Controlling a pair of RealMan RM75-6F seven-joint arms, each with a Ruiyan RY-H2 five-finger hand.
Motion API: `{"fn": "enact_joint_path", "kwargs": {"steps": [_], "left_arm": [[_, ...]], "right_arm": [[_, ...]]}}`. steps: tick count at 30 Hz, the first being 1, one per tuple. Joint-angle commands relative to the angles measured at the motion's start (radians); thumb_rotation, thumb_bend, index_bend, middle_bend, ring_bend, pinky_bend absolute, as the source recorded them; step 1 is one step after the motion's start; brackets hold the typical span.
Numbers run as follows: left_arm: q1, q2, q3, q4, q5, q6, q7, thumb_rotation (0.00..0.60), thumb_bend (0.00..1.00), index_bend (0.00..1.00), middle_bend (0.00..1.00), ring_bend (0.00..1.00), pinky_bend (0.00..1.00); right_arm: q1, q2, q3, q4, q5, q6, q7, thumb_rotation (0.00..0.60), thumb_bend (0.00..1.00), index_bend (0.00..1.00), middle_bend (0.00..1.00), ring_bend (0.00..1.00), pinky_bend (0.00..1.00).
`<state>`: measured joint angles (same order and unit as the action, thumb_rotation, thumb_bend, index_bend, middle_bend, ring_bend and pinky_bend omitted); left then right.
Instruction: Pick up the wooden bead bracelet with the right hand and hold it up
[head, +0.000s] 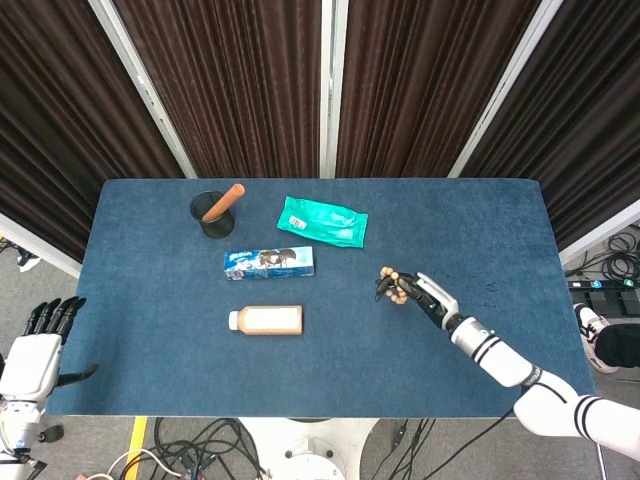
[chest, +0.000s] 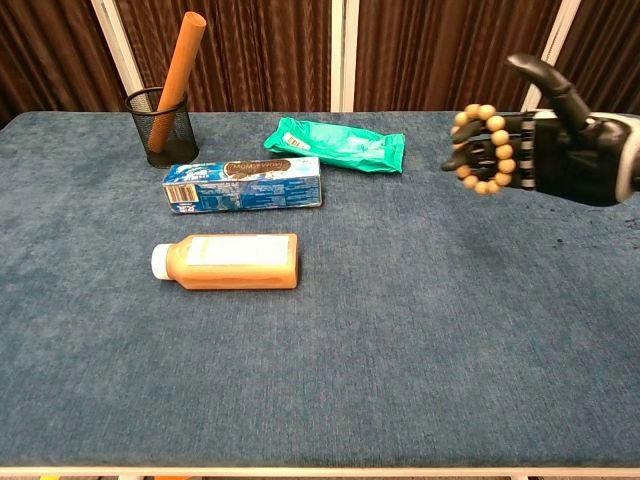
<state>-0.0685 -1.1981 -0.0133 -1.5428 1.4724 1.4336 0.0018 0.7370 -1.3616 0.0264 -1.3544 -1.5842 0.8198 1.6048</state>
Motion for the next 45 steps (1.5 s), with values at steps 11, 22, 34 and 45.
{"fn": "enact_joint_path", "kwargs": {"steps": [11,22,34,45], "left_arm": [[-0.003,-0.007,-0.002,0.008,-0.014,-0.010,-0.003,0.600,0.00,0.08,0.07,0.01,0.00],[-0.003,-0.008,-0.002,0.009,-0.019,-0.012,0.001,0.600,0.00,0.08,0.07,0.01,0.00],[-0.004,-0.014,-0.004,0.015,-0.022,-0.013,0.005,0.600,0.00,0.08,0.07,0.01,0.00],[-0.003,-0.016,-0.004,0.019,-0.029,-0.014,0.005,0.600,0.00,0.08,0.07,0.01,0.00]], "right_arm": [[0.073,-0.088,-0.090,0.129,-0.181,0.156,0.271,0.126,0.35,0.29,0.13,0.00,0.00],[0.053,-0.169,-0.100,0.213,-0.151,0.246,0.200,0.125,0.58,0.27,0.16,0.00,0.00],[-0.007,-0.240,-0.070,0.258,-0.048,0.263,0.031,0.122,0.56,0.52,0.53,0.20,0.00],[-0.024,-0.266,-0.047,0.303,-0.017,0.271,0.029,0.121,0.53,0.64,0.62,0.27,0.00]]}}
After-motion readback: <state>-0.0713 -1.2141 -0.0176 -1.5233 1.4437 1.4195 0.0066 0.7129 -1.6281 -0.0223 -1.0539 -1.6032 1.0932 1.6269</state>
